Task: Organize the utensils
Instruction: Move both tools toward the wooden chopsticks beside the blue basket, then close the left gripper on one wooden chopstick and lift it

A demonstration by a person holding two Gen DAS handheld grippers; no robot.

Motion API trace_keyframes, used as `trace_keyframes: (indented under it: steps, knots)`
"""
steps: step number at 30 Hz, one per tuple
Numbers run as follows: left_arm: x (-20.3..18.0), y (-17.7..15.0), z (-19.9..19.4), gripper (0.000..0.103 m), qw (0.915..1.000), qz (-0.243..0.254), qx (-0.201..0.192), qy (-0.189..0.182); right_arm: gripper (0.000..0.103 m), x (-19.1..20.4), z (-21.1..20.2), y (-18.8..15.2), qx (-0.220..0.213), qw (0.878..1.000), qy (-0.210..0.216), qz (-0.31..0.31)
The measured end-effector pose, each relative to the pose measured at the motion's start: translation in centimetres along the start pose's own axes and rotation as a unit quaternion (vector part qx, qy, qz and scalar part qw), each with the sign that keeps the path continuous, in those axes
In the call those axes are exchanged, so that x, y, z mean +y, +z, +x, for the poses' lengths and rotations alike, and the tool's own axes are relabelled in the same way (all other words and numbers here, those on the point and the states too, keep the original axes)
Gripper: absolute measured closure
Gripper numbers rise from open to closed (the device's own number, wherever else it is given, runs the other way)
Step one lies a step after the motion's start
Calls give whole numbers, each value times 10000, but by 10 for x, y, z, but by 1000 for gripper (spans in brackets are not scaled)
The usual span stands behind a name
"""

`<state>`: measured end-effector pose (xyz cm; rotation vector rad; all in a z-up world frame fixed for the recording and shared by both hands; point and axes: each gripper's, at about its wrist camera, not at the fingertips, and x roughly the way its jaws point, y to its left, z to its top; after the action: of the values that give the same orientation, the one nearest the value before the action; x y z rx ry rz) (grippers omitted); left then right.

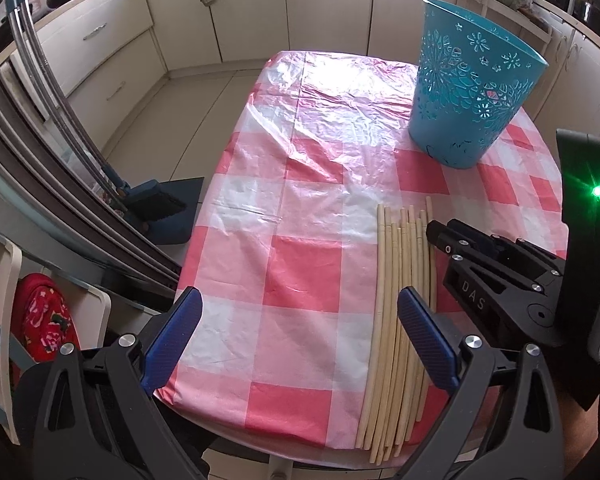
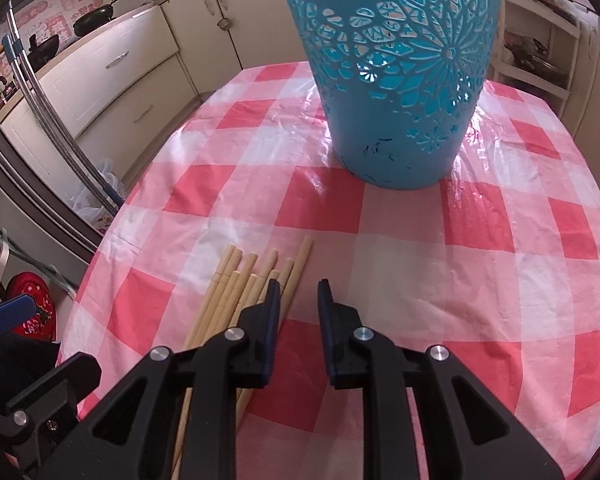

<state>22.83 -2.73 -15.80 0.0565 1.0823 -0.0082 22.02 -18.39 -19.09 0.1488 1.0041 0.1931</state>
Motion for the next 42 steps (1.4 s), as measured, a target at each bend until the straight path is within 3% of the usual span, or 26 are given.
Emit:
trace_keyframes:
  steps: [6, 13, 16, 21, 29, 33, 42]
  knots:
    - [4, 1, 3, 9, 10000, 9, 44, 79, 87, 10, 0, -5, 15, 9960, -307, -836]
    - [-8, 8, 26, 9, 9994, 225, 246, -137, 90, -9, -13, -12, 381, 9891, -176, -1415]
    - [-15, 16, 43, 10, 9987, 255, 362, -267, 91, -22, -18, -15, 465, 9901, -38, -1323]
    - [-26, 25, 66, 25, 9982, 293, 479, -217, 90, -34, -21, -19, 345, 9947, 256, -937]
    - [-29, 35, 70, 32, 9986, 271, 411, -176, 90, -48, -27, -20, 313, 9955, 574, -682]
    - [-31, 39, 70, 43, 9978, 258, 481, -380, 90, -49, -27, -20, 316, 9953, 611, -686]
    - [-41, 37, 67, 46, 9976, 491, 403, -277, 90, -52, -27, -20, 302, 9953, 677, -622]
